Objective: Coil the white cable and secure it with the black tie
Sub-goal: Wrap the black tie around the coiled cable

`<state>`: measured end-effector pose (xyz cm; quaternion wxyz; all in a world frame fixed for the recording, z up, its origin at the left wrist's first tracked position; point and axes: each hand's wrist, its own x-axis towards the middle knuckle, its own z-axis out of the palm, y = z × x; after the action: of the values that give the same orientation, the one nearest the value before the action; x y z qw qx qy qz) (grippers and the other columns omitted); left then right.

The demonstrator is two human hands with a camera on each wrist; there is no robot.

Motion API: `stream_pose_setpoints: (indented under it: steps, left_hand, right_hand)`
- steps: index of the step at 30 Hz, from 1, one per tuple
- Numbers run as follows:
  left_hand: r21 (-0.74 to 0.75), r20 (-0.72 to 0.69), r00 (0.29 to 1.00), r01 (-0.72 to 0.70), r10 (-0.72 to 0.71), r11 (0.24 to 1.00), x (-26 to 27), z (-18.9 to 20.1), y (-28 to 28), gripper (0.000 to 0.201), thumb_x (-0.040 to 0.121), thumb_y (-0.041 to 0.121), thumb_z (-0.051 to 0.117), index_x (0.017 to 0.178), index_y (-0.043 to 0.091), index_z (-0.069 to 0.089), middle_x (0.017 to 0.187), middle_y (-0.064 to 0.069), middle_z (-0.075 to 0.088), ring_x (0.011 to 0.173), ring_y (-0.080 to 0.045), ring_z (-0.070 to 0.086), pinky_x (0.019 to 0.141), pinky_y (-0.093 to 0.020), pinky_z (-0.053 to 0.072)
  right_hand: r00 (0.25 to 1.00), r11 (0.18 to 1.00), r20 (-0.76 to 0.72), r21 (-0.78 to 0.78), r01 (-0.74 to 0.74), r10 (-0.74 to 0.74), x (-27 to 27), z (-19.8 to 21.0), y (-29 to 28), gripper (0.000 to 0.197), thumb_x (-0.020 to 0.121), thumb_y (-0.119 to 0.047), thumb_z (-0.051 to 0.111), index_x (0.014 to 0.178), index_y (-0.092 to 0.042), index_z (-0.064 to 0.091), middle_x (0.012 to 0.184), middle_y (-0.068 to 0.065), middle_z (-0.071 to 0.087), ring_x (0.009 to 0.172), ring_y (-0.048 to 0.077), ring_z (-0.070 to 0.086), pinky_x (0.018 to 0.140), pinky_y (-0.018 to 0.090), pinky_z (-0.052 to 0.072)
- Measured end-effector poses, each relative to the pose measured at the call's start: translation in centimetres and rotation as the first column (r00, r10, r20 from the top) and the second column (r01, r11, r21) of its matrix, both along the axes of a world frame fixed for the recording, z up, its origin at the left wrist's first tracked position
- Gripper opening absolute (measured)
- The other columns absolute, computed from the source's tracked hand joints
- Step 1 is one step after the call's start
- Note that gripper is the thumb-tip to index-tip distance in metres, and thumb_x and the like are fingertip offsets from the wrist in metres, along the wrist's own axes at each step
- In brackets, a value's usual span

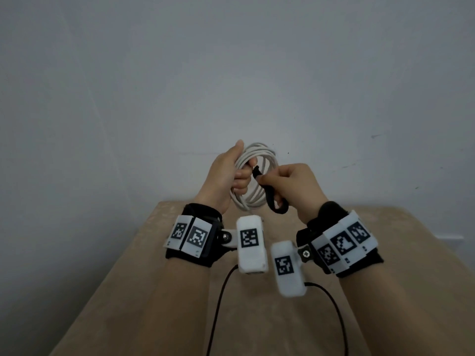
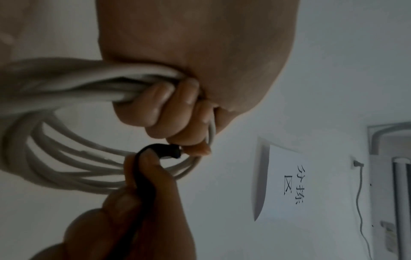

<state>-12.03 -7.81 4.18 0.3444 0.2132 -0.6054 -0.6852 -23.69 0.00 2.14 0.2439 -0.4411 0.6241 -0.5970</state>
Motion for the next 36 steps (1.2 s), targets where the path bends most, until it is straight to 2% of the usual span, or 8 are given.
stream_pose_setpoints:
  steps: [4,10,13,16,20,24,29,36]
  left_hand:
    - [-0.101,0.026,0.999,-0.037,0.04,0.994,-0.5,0.0,0.5,0.056,0.103,0.032,0.024,0.066,0.005,0.057,0.038,0.007,0.024,0.031,-0.005,0.015,0.042,-0.024,0.008]
    - [-0.116,0.02,0.999,-0.037,0.04,0.993,-0.5,0.0,0.7,0.052,0.095,0.019,0.024,0.057,0.003,0.057,0.037,0.006,0.023,0.032,-0.007,0.013,0.04,-0.021,0.009]
    - [-0.063,0.026,0.998,-0.059,0.061,0.996,-0.3,0.0,0.5,0.052,0.094,0.02,0.03,0.047,0.012,0.051,0.037,0.006,0.023,0.03,-0.007,0.013,0.039,-0.019,0.01]
    - [-0.053,0.034,0.999,-0.039,0.041,0.998,0.0,-0.1,0.3,0.043,0.097,0.025,0.036,0.058,0.01,0.047,0.038,0.006,0.025,0.03,-0.006,0.016,0.04,-0.02,0.012]
    - [-0.049,0.026,1.0,0.002,-0.001,0.999,0.2,-0.3,0.1,0.052,0.1,0.031,0.04,0.053,0.014,0.054,0.041,0.005,0.026,0.033,-0.006,0.018,0.043,-0.022,0.013]
    - [-0.06,0.011,1.0,-0.006,0.006,0.998,0.1,-0.1,0.4,0.044,0.1,0.033,0.045,0.061,0.011,0.049,0.043,0.005,0.029,0.034,-0.006,0.021,0.042,-0.021,0.015]
    - [-0.118,-0.02,0.999,-0.046,0.044,0.992,0.1,0.0,0.4,0.023,0.099,0.031,0.048,0.09,0.01,0.044,0.045,0.004,0.033,0.033,-0.006,0.021,0.038,-0.017,0.018]
    - [-0.199,-0.08,0.995,-0.082,0.067,0.977,0.2,0.0,0.5,0.019,0.099,0.024,0.049,0.082,0.016,0.05,0.053,0.003,0.043,0.034,-0.007,0.022,0.038,-0.017,0.014]
  right_hand:
    - [0.995,1.0,0.098,-0.014,0.017,-0.016,0.6,-0.6,-0.5,0.029,0.081,-0.008,0.069,0.055,-0.005,0.057,0.044,0.002,0.049,0.034,0.011,0.041,0.038,0.019,0.033]
    - [0.952,0.974,0.3,-0.226,0.012,0.058,1.2,-0.9,-0.6,0.017,0.088,-0.006,0.062,0.073,0.0,0.067,0.05,-0.002,0.052,0.041,0.007,0.042,0.042,0.018,0.034]
    - [0.918,0.974,0.39,-0.226,0.015,0.077,1.4,-0.7,-0.6,0.026,0.089,-0.005,0.058,0.064,-0.007,0.064,0.05,0.001,0.053,0.038,0.008,0.039,0.038,0.017,0.032]
    - [0.911,0.975,0.4,-0.221,-0.004,0.094,1.1,-0.5,-0.6,0.03,0.088,-0.008,0.061,0.059,-0.009,0.061,0.048,-0.002,0.051,0.036,0.007,0.038,0.036,0.017,0.031]
    - [0.888,0.973,0.436,-0.222,-0.055,0.15,0.5,-0.6,-0.6,0.011,0.089,-0.01,0.059,0.083,-0.001,0.063,0.045,-0.005,0.047,0.035,0.006,0.032,0.036,0.017,0.027]
    - [0.841,0.965,0.49,-0.231,-0.127,0.228,0.1,-0.6,-0.6,0.012,0.091,-0.014,0.057,0.09,-0.005,0.063,0.045,-0.007,0.041,0.035,0.004,0.028,0.038,0.016,0.021]
    - [0.778,0.957,0.561,-0.221,-0.189,0.284,-0.4,-0.1,-0.5,0.022,0.092,-0.015,0.056,0.071,-0.015,0.056,0.044,-0.009,0.039,0.034,0.003,0.027,0.036,0.015,0.022]
    - [0.689,0.94,0.64,-0.235,-0.247,0.341,-0.2,0.3,-0.4,0.039,0.093,-0.015,0.052,0.055,-0.019,0.056,0.045,-0.009,0.035,0.034,0.003,0.026,0.036,0.015,0.021]
